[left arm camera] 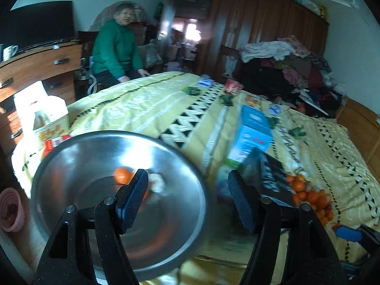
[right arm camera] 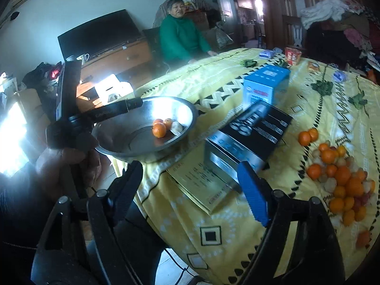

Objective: Organize fruits
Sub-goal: 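Return the left gripper to the pile and grasp a beige cube-shaped chunk, then grasp a red cherry tomato with the right gripper while the left gripper lifts the beige chunk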

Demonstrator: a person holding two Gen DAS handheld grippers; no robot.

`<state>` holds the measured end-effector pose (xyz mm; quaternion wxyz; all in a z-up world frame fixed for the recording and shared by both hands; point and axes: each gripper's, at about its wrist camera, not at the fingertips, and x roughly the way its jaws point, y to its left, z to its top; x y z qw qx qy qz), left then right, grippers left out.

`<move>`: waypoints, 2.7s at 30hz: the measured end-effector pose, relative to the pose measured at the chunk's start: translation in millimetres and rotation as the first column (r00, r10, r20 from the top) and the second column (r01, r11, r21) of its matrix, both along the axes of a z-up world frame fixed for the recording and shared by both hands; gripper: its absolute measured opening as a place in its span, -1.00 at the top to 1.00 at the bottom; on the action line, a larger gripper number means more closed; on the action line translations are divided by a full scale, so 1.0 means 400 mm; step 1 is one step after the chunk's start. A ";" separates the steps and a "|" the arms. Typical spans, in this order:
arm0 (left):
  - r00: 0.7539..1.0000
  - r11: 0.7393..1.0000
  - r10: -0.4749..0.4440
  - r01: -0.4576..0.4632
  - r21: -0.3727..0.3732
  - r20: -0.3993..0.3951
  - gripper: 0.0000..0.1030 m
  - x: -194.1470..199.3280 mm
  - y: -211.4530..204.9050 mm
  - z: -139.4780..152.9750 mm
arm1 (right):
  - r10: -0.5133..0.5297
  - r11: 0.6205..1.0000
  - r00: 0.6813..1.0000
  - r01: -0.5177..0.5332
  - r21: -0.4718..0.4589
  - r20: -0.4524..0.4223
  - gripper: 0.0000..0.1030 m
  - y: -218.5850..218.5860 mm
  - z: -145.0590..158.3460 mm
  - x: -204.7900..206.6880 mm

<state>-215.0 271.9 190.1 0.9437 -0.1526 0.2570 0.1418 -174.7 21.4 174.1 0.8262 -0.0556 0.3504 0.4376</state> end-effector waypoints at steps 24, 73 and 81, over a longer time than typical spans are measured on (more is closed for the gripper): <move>0.786 0.840 -0.539 0.472 -0.268 -0.302 0.35 0.542 -0.663 -0.332 | -0.449 0.889 0.850 0.457 -0.036 -0.275 -0.38 -0.586 -0.218 0.119; 0.785 0.845 -0.534 0.483 -0.230 -0.313 0.61 0.387 -0.594 -0.387 | -0.473 0.879 0.870 0.457 -0.137 -0.136 0.04 -0.608 -0.216 0.475; 0.786 0.846 -0.533 0.481 -0.231 -0.313 0.61 0.389 -0.595 -0.384 | -0.448 0.875 0.890 0.418 -0.243 -0.083 0.09 -0.558 -0.266 0.540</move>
